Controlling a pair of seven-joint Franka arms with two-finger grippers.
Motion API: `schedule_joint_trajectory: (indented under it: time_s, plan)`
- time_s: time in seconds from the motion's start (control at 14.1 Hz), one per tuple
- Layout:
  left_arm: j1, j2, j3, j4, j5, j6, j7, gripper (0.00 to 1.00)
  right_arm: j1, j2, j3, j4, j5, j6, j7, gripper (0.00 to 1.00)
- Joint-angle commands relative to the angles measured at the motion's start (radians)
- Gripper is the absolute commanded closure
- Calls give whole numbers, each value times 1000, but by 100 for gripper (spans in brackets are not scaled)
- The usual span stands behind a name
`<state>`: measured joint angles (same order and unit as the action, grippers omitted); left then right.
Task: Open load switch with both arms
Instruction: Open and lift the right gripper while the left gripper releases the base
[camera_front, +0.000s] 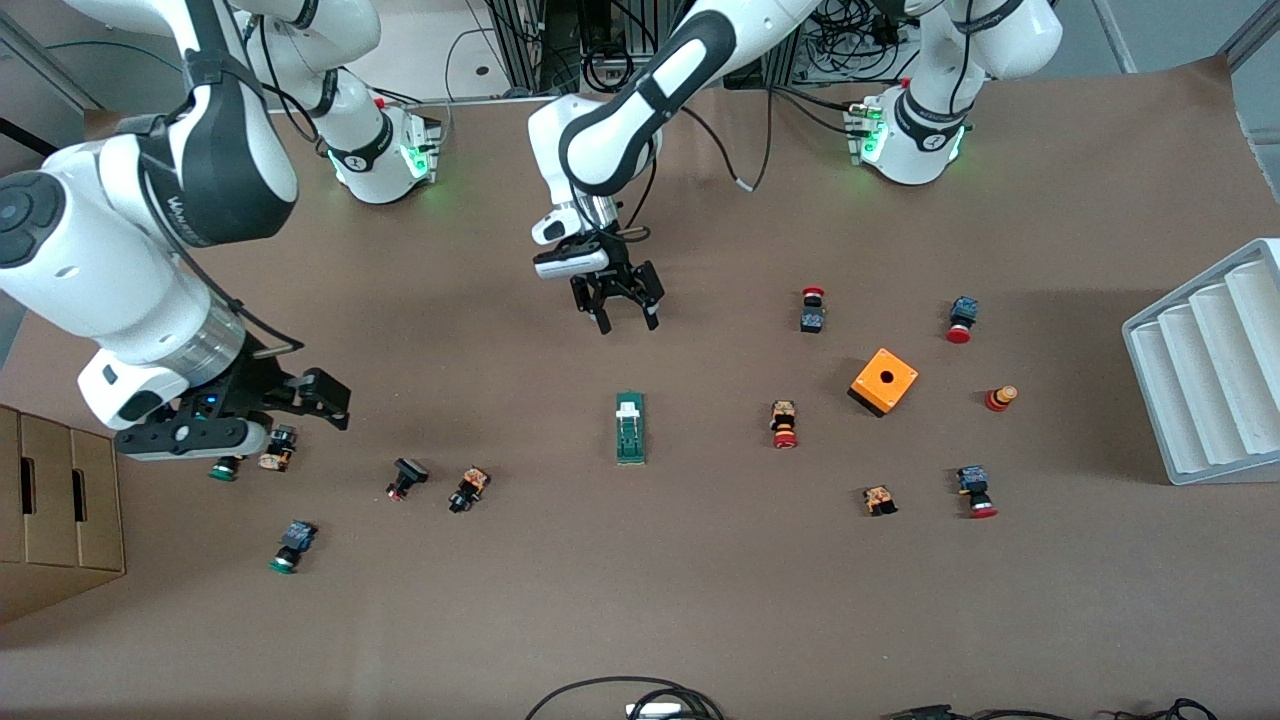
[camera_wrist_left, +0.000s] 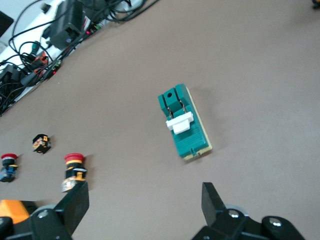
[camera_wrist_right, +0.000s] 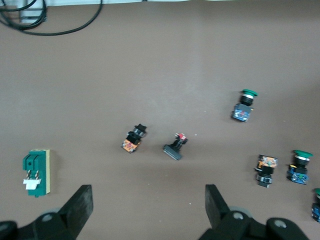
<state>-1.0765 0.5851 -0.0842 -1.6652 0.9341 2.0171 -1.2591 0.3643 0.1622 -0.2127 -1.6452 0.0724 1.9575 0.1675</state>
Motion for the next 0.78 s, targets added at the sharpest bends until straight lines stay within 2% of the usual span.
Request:
schedule_joint_trajectory:
  time_s: [0.0, 0.14, 0.28, 0.5, 0.71]
  plan:
    - [24, -71, -2, -13, -105, -53, 163, 0, -60, -12, 4, 4, 24, -22, -72, 0]
    - [49, -90, -2, 7, -181, -86, 191, 0, -94, -12, 4, 19, 24, -51, -195, 0]
    - [61, -116, -2, 10, -207, -100, 216, 0, -99, -18, 4, 30, 15, -78, -204, 0]
    - [127, -169, -2, 34, -335, -113, 458, 0, -107, -13, 1, 38, 13, -107, -203, 0]
    - [190, -200, -3, 68, -382, -173, 613, 0, -131, -16, -4, 39, 10, -117, -203, 0]
